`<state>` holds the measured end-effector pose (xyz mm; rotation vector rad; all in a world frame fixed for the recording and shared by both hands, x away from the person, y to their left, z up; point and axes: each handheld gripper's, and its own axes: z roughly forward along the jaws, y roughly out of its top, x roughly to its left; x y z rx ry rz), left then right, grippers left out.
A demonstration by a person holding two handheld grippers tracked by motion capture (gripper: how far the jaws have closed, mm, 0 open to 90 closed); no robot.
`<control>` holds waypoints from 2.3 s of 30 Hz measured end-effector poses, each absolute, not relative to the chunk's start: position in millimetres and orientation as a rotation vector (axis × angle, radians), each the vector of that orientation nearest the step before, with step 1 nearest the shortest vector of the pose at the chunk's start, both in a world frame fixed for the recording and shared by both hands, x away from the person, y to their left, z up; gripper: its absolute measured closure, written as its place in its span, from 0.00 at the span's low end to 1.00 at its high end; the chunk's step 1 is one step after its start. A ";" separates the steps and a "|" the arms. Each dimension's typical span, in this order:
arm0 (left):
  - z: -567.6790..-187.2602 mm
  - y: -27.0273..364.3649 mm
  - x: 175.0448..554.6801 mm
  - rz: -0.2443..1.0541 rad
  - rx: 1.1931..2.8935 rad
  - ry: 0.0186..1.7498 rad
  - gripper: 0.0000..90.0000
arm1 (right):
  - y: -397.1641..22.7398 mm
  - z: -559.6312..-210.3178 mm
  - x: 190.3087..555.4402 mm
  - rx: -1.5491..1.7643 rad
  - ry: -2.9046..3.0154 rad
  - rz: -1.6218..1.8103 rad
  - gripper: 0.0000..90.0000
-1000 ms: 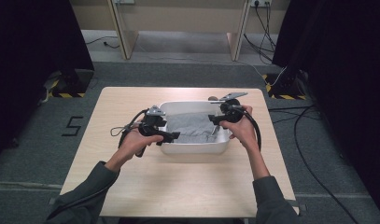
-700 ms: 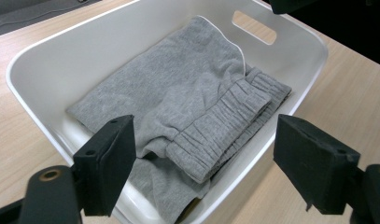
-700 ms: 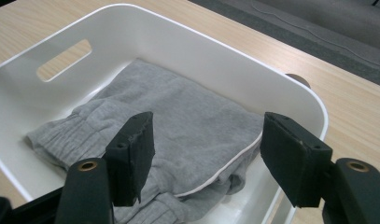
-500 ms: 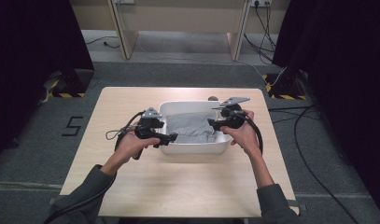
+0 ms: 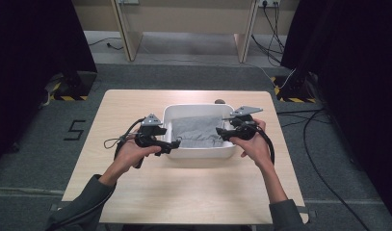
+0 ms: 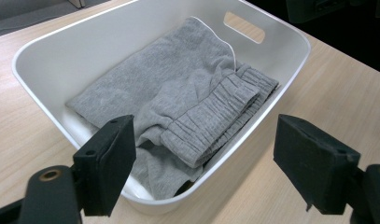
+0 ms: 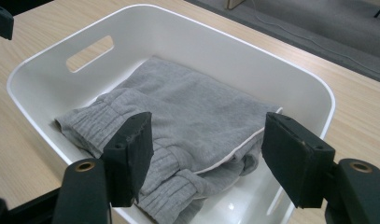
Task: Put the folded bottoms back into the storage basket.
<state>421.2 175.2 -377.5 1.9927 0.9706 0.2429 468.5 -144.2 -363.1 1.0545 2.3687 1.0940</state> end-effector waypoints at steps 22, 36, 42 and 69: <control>-385.5 191.8 395.5 0.239 1.971 0.960 0.23 | -157.1 -371.2 438.1 1.037 2.337 1.130 0.38; -387.6 193.4 377.3 0.223 1.966 0.931 0.21 | -167.0 -374.5 420.0 1.056 2.295 1.169 0.32; -393.9 196.0 369.7 0.217 1.949 0.943 0.19 | -170.8 -377.7 413.0 1.065 2.280 1.180 0.30; -424.0 208.8 345.0 0.218 1.941 0.952 0.16 | -182.8 -398.1 377.9 1.102 2.193 1.215 0.28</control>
